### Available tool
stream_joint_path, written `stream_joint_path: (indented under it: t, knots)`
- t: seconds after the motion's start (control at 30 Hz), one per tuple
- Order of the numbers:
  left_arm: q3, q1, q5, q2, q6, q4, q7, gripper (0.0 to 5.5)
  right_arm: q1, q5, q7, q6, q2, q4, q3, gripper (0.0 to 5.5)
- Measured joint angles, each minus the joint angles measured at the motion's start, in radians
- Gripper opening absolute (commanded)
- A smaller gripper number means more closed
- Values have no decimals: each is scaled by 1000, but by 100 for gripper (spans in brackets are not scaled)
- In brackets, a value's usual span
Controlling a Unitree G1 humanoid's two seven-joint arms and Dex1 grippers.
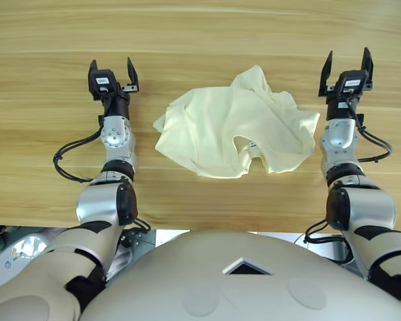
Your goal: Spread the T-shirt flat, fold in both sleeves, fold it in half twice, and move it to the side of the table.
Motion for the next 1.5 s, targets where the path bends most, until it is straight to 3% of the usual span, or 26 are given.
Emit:
stream_joint_path:
  t: [0.67, 0.77, 1.3, 1.5]
  knots:
    - [-11, 0, 20, 2, 1, 0, 21, 445, 0, -11, -9, 0, 0, 0, 5, 345]
    - [-10, 0, 16, 1, 1, 0, -24, 493, 0, -11, -9, 0, 0, 0, 5, 345]
    - [-14, 0, 36, 1, 1, 0, 31, 493, 0, -11, -10, 0, 0, 0, 5, 345]
    - [-11, 0, 36, 1, 1, 0, 26, 415, 0, -11, -10, 0, -1, 0, 5, 345]
